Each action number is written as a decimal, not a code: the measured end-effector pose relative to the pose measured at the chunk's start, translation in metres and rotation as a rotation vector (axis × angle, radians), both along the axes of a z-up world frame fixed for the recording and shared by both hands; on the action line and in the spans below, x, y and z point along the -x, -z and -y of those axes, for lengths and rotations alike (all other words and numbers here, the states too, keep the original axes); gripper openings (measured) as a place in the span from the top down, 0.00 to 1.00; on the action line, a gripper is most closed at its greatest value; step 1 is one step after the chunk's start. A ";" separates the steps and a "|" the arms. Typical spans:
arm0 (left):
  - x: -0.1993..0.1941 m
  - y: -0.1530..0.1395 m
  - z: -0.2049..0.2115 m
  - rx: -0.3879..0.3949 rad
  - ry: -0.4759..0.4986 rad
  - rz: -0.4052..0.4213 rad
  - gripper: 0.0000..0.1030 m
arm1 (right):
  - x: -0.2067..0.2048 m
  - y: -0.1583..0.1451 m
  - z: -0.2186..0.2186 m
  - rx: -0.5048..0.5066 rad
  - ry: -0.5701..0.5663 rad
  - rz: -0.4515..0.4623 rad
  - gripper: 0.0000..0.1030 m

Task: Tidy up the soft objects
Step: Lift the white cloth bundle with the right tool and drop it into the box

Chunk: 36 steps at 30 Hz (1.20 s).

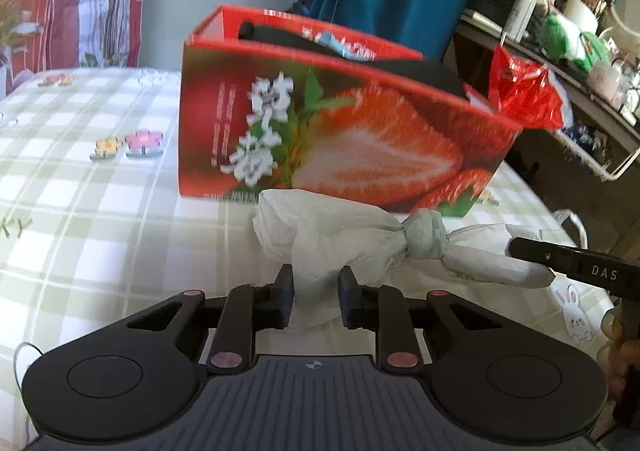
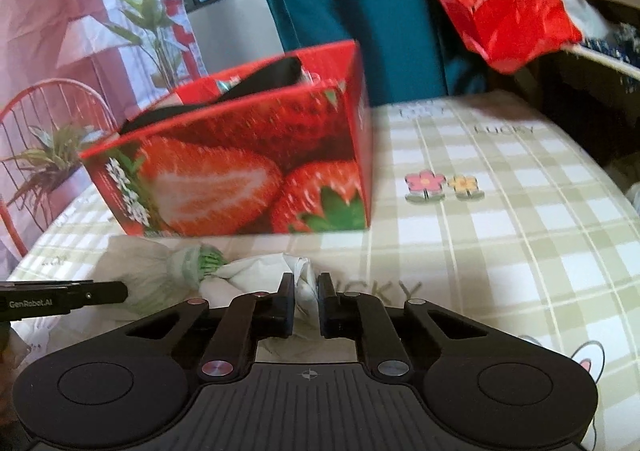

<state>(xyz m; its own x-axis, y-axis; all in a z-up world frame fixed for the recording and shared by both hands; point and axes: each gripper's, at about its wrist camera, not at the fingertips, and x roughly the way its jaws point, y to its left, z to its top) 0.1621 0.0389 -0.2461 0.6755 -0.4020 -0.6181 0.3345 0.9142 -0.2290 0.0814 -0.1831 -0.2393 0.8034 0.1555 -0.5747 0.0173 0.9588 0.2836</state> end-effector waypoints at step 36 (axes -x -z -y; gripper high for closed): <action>-0.120 -0.129 0.028 -0.095 -0.018 0.164 0.79 | -0.115 -0.124 0.004 0.078 -0.010 0.282 0.90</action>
<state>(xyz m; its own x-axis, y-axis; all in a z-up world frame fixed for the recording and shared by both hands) 0.2821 0.0110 -0.1174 0.7766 -0.3343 -0.5340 0.3440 0.9351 -0.0851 0.1967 -0.1872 -0.1149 0.9318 0.1288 -0.3394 -0.0617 0.9775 0.2016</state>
